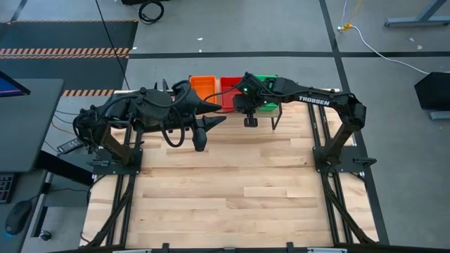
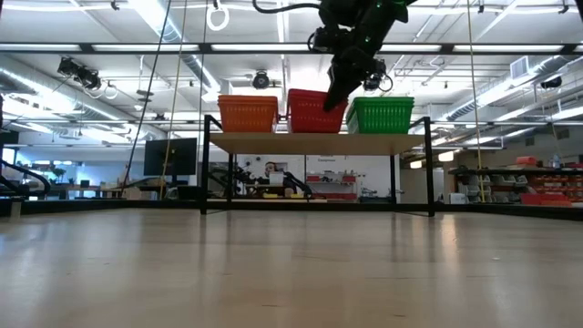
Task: Stack baskets on shelf by color
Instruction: Stack the red bin on top of the other red bin on the shelf
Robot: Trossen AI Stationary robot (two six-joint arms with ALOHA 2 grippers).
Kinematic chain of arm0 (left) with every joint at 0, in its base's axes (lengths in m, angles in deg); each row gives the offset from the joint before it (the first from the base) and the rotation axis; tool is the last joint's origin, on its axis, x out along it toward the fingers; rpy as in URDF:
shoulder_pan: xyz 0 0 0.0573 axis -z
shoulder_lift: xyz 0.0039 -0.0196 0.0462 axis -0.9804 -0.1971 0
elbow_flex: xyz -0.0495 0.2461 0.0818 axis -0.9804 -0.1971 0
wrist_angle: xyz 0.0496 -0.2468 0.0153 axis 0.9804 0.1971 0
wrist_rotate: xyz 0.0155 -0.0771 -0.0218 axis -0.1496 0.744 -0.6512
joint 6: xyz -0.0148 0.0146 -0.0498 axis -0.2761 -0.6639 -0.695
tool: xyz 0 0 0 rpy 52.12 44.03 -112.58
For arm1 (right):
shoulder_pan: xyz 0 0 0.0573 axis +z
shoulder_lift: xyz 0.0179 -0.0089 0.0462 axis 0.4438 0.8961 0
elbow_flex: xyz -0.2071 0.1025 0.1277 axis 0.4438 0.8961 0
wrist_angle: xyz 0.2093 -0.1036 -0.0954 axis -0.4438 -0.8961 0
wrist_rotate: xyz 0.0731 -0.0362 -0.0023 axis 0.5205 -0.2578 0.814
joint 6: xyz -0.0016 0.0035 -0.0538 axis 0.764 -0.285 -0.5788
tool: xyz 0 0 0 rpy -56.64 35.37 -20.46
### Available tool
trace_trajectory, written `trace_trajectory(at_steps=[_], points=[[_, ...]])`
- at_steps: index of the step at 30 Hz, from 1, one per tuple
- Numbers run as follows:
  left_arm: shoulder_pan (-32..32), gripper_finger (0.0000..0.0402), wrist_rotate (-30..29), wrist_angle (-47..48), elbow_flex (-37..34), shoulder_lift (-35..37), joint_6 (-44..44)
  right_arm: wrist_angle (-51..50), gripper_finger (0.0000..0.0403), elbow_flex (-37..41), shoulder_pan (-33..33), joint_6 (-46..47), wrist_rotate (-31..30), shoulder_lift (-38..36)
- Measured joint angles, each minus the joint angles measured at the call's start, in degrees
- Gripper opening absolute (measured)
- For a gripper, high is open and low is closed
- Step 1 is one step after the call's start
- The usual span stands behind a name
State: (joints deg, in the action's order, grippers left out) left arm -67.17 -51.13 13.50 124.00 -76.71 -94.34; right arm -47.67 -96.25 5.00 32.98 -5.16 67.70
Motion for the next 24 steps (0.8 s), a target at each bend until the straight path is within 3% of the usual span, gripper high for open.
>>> trace_trajectory(at_steps=[15, 24], points=[[0.0, 0.0172, 0.0, -0.02, 0.0, 0.0, -0.2, -0.13, 0.0026, -0.04, 0.32, 5.51, -0.26, 0.76], [0.02, 0.0172, 0.0, -0.02, 0.0, 0.0, -0.22, 0.32, 0.0054, -0.04, 0.57, 5.55, -0.06, 0.84]])
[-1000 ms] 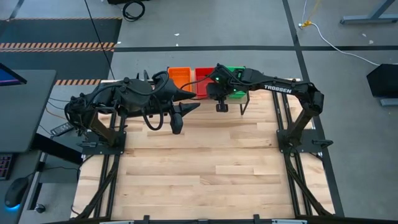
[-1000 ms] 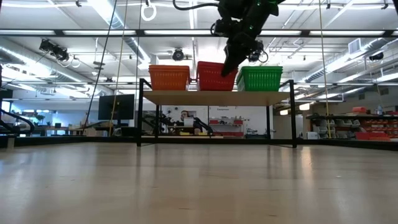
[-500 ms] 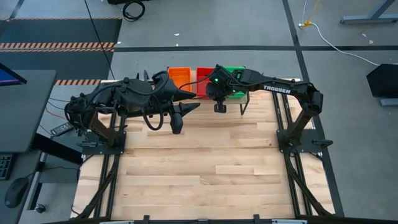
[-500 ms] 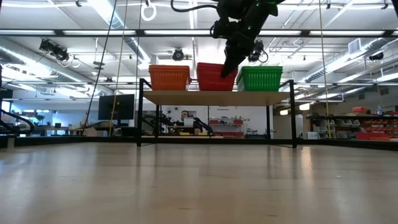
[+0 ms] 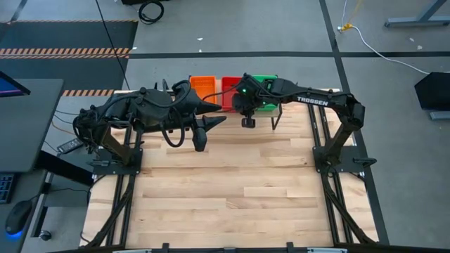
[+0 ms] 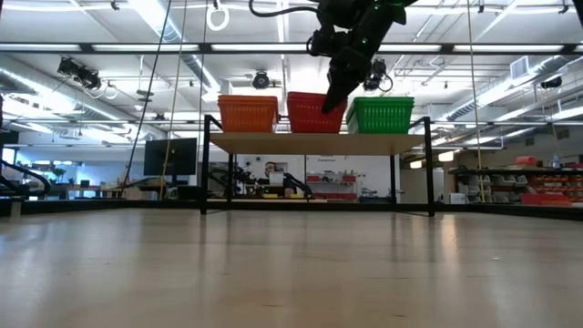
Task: Stack baskets on shelf by color
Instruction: Stack the red bin on top of the other red bin on the shelf, then return to Home Position
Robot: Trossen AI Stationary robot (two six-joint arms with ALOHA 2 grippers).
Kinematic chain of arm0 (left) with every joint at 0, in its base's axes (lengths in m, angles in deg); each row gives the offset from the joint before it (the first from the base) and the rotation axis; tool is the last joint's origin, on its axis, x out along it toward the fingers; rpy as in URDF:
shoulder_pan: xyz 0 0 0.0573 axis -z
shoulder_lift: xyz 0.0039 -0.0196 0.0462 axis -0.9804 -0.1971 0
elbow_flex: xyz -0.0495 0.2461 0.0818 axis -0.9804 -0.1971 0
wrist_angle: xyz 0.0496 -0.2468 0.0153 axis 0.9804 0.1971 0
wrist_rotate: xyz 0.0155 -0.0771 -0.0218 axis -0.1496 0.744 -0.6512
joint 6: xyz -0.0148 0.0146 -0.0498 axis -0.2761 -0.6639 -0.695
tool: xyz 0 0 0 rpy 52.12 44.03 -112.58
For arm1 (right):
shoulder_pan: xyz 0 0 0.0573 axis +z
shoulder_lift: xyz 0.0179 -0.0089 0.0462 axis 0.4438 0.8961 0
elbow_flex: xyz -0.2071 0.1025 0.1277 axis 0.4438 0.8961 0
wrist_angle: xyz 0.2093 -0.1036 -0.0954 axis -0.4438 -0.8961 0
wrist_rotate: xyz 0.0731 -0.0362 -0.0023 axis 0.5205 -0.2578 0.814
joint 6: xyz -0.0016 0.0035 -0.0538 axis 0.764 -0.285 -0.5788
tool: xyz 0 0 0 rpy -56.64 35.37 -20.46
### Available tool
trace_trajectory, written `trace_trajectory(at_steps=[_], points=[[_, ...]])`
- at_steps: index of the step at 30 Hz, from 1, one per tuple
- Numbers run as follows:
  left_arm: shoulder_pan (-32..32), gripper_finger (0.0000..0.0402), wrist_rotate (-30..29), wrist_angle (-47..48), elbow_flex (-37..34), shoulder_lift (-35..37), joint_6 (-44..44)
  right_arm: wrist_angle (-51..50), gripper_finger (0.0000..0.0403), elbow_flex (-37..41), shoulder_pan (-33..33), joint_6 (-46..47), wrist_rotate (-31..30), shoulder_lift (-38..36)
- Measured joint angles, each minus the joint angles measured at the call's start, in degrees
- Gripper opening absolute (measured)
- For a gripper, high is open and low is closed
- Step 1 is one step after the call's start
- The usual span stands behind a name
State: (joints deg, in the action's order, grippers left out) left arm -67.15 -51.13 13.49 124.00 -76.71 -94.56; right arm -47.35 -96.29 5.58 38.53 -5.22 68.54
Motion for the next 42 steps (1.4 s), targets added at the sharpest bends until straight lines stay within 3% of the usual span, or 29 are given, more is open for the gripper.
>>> trace_trajectory(at_steps=[12, 25, 36, 42], points=[[0.02, 0.0172, 0.01, 0.03, 0.0, 0.0, 0.07, 0.77, 0.0095, -2.7, 0.72, -0.01, -3.03, 0.03], [0.0, 0.0172, 0.02, 2.24, 0.0, 0.0, 1.32, 0.63, 0.0128, -2.71, 2.43, 1.62, -2.23, -1.54], [-0.49, 0.017, 1.19, -0.47, 0.0, 0.0, 11.11, 0.91, 0.0127, -2.75, 5.69, 22.01, 1.8, -13.8], [-4.02, 0.0105, 8.04, -1.18, 0.0, 0.0, 13.43, -1.57, 0.0119, -2.75, 6.57, 25.5, 4.6, -19.43]])
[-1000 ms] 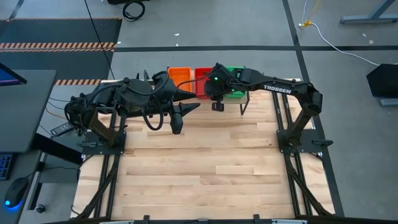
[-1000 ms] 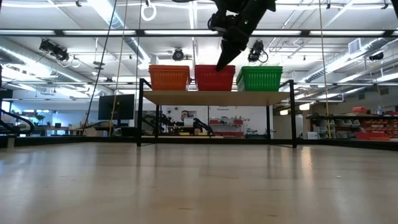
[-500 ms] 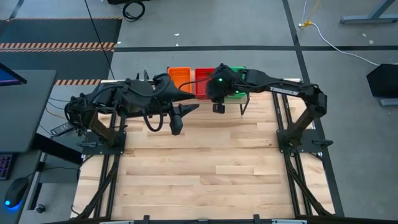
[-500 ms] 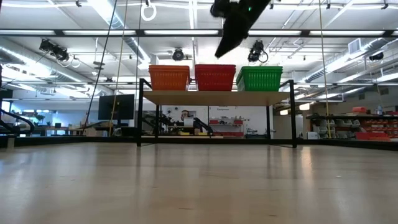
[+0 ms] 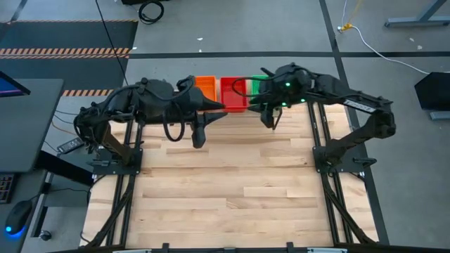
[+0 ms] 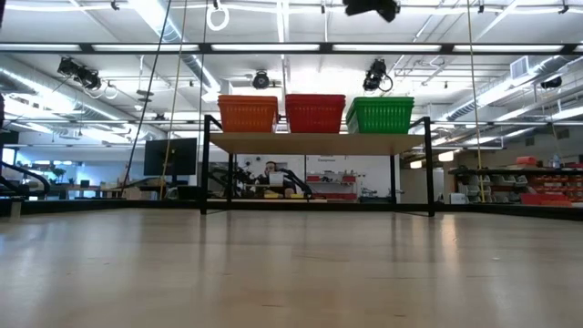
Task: Stack baskets on shelf by color
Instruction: Return to Home Position
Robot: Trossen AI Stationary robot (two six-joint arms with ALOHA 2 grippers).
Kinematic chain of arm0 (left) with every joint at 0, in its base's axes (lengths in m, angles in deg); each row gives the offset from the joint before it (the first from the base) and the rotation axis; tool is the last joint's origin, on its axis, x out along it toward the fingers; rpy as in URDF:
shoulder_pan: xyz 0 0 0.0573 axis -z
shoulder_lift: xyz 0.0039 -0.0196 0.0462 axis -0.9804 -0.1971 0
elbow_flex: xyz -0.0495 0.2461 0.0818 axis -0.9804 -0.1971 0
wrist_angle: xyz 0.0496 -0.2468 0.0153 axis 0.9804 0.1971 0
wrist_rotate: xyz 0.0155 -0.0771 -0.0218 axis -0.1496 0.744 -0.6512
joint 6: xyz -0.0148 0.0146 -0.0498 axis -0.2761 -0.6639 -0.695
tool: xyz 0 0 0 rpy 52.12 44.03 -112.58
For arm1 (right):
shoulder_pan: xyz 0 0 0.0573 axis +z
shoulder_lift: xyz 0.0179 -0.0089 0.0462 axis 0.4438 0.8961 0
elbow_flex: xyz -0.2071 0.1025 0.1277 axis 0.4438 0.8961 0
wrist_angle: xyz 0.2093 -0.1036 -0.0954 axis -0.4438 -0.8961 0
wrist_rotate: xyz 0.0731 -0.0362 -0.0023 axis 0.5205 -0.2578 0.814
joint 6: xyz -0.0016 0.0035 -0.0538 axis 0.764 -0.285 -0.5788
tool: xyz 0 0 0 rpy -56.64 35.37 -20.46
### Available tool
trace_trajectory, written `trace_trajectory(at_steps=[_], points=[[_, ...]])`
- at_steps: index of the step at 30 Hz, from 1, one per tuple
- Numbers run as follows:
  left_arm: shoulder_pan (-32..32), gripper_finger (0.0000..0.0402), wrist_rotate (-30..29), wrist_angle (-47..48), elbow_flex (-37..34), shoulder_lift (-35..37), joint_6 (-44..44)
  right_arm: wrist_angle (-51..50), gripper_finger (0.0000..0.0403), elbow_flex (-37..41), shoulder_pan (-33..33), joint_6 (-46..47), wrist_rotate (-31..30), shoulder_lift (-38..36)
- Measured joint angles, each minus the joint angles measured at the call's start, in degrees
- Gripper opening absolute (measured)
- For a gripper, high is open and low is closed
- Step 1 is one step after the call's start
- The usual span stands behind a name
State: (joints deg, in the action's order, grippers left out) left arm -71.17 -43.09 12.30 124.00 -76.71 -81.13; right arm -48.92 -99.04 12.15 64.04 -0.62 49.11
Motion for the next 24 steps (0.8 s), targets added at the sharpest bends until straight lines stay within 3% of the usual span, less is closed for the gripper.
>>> trace_trajectory(at_steps=[5, 10, 16, 24], points=[[-2.53, 0.0012, 0.7, 1.89, 0.0, 0.0, 2.61, -3.79, 0.0082, 1.41, 0.0, 0.36, -0.54, -4.12], [-4.62, 0.0005, 3.66, 7.56, -0.01, 0.0, 2.85, -4.54, 0.0011, 4.54, 0.0, 1.59, 1.84, -8.72], [-5.98, 0.0003, 8.59, 10.03, -0.03, 0.0, 3.1, -1.01, 0.002, 13.03, -0.19, 5.26, 3.04, -17.79], [-6.4, 0.0002, 8.73, 16.02, -0.04, 0.02, 1.61, 14.37, 0.0008, 31.06, -0.22, 15.44, 3.11, -33.89]])
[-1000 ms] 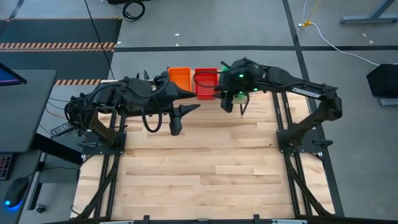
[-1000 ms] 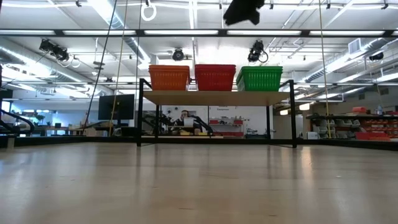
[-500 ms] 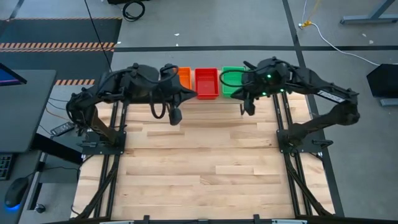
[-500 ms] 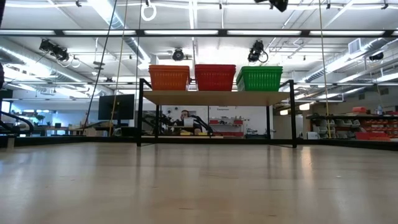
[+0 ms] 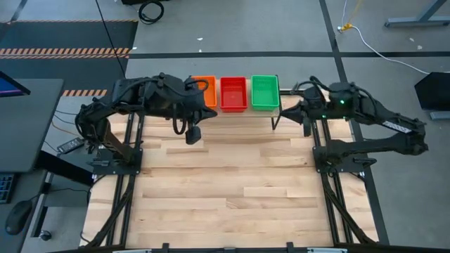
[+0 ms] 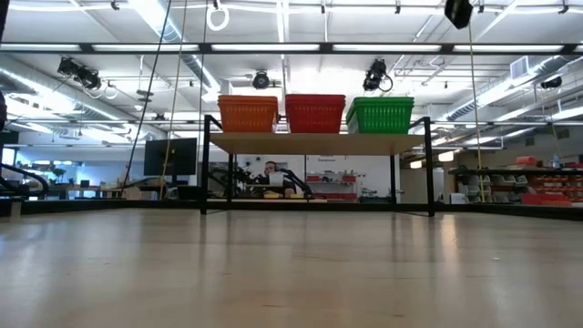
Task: Stack baskets on shelf by color
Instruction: Return to Home Position
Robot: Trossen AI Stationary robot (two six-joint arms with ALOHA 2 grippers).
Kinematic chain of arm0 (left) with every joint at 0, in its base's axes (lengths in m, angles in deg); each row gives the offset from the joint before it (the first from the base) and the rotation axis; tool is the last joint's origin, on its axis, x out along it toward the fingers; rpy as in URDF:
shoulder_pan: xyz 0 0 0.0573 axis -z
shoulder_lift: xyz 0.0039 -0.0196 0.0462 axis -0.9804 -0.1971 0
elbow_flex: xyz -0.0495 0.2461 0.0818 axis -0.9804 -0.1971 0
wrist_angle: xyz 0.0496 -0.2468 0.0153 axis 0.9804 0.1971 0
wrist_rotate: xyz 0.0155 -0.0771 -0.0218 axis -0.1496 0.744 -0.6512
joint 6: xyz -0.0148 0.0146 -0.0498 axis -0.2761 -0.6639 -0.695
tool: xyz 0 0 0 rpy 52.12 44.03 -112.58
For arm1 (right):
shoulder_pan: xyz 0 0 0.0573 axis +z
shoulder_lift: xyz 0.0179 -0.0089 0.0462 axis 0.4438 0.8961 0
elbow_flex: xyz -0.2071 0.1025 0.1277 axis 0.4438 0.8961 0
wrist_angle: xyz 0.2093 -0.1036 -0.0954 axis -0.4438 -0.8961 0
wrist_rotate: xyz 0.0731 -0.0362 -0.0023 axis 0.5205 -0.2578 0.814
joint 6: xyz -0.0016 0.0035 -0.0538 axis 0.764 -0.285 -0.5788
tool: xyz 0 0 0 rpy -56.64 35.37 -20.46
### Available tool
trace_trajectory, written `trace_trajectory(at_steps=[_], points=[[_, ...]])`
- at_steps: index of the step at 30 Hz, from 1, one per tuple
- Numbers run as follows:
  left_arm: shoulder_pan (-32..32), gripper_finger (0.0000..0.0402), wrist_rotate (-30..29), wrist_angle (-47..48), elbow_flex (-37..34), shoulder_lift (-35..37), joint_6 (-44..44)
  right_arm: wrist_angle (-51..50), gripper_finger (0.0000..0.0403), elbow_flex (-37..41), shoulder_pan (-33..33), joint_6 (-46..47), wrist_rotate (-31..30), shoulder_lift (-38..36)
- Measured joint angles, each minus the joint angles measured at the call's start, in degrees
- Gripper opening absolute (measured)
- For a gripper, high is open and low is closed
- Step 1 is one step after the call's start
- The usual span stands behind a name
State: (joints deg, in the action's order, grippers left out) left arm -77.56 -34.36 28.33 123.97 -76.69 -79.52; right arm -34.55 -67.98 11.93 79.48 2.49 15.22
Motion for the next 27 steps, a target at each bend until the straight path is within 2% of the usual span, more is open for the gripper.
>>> trace_trajectory(at_steps=[4, 7, 11, 15, 18, 22, 27], points=[[0.03, 0.0001, -0.1, 3.7, -1.3, 2.01, -1.15, 3.79, 0.0006, 6.84, 0.0, 2.95, -0.01, -6.15], [0.44, 0.0001, -0.26, 2.94, -9.37, 7.35, -3.25, 4.77, 0.0003, 10.52, 0.0, 3.67, -0.14, -10.26], [1.88, 0.0001, -1.76, -6.01, -29.56, 19.12, -8.62, 5.31, 0.0004, 14.67, 0.0, 5.29, -2.6, -17.04], [2.39, 0.0001, -3.11, -25.5, -52.7, 32.57, -14.07, 8.05, 0.0004, 20.06, 0.0, 6.27, -5.52, -24.1], [2.35, 0.0, -3.47, -39.38, -66.83, 40.67, -14.89, 15.33, 0.0004, 24.88, 0.0, 6.99, -6.1, -28.9], [2.45, 0.0, -3.99, -48.94, -81.15, 49.26, -14.72, 22.1, 0.0004, 31.54, 0.0, 9.0, -5.55, -32.85], [2.35, 0.0, -4.35, -58.34, -93.45, 57.58, -16.42, 24.33, 0.0004, 37.96, 0.02, 9.01, -2.8, -33.95]])
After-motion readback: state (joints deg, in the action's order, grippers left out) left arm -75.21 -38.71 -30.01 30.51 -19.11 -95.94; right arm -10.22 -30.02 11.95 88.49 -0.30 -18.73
